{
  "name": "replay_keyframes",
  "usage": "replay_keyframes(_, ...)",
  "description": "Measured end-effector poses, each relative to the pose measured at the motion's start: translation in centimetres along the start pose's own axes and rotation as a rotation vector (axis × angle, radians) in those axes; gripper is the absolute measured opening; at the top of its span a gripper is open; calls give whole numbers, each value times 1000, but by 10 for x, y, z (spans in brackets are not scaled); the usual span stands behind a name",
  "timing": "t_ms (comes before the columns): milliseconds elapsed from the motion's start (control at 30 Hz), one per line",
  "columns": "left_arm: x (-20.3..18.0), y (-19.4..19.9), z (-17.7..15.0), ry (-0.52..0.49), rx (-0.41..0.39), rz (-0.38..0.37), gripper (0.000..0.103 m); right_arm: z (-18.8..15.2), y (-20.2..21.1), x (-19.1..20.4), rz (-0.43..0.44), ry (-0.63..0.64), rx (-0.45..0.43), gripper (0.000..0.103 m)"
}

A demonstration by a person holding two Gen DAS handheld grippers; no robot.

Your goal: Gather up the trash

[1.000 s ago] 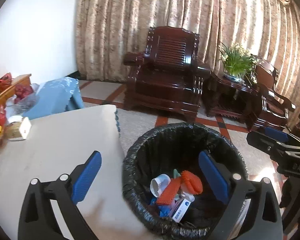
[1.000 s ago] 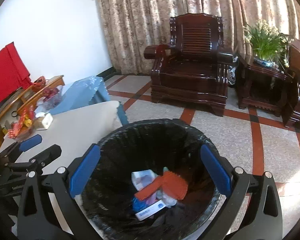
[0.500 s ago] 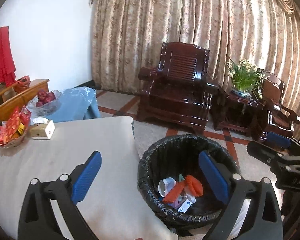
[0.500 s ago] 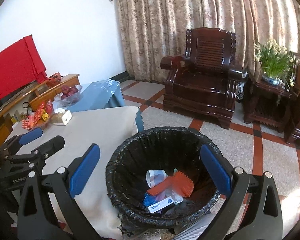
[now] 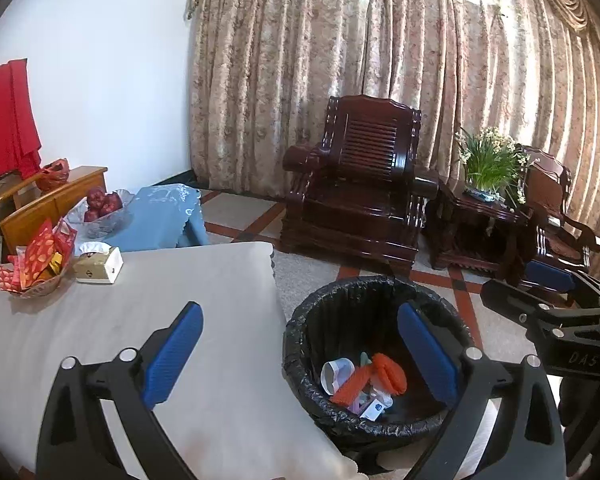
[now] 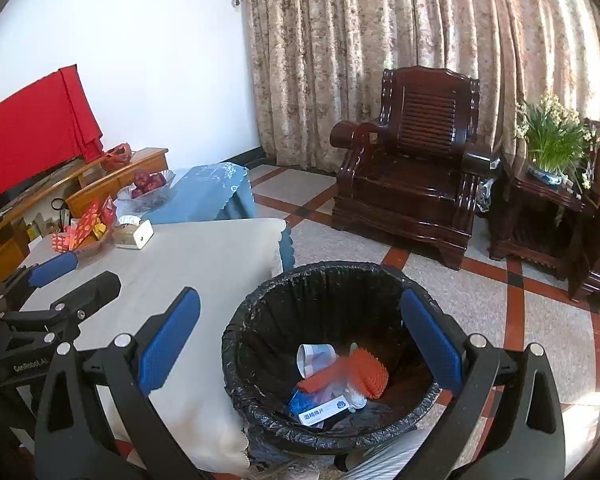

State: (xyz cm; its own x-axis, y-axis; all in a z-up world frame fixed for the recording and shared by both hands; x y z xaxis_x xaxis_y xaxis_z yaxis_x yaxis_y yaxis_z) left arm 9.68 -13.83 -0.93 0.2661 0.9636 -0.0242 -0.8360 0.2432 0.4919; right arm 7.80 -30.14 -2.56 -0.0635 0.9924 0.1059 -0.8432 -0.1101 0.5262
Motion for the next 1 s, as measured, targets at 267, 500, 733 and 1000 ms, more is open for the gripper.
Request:
replay_keyframes(267, 5, 1, 1, 9, -5, 5, 96, 1, -4, 4, 4, 7, 6, 98)
replay_keyframes(500, 8, 1, 2, 15, -7, 7, 96, 4, -6, 8, 4, 14, 3, 98)
replay_keyframes(733, 8, 1, 3, 14, -9, 8, 96, 4, -7, 9, 4, 15, 4, 98)
replay_keyframes(1000, 8, 1, 3, 15, -9, 7, 96, 4, -8, 9, 3, 15, 4, 98)
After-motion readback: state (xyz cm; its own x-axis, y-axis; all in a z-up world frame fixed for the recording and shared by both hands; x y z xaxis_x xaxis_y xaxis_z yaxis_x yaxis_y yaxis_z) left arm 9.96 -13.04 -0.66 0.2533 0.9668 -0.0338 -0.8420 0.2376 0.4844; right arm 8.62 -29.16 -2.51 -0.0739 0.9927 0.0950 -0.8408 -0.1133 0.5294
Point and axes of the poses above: each gripper's, at about its wrist camera, not at the fingertips, and y roughly against the way its jaws point, x to its left, z to its top, the point moved 8 cm from there along -y, roughly the way its jaws point, and after that the axes turned 5 degrees about z, right-handed, at the moved point
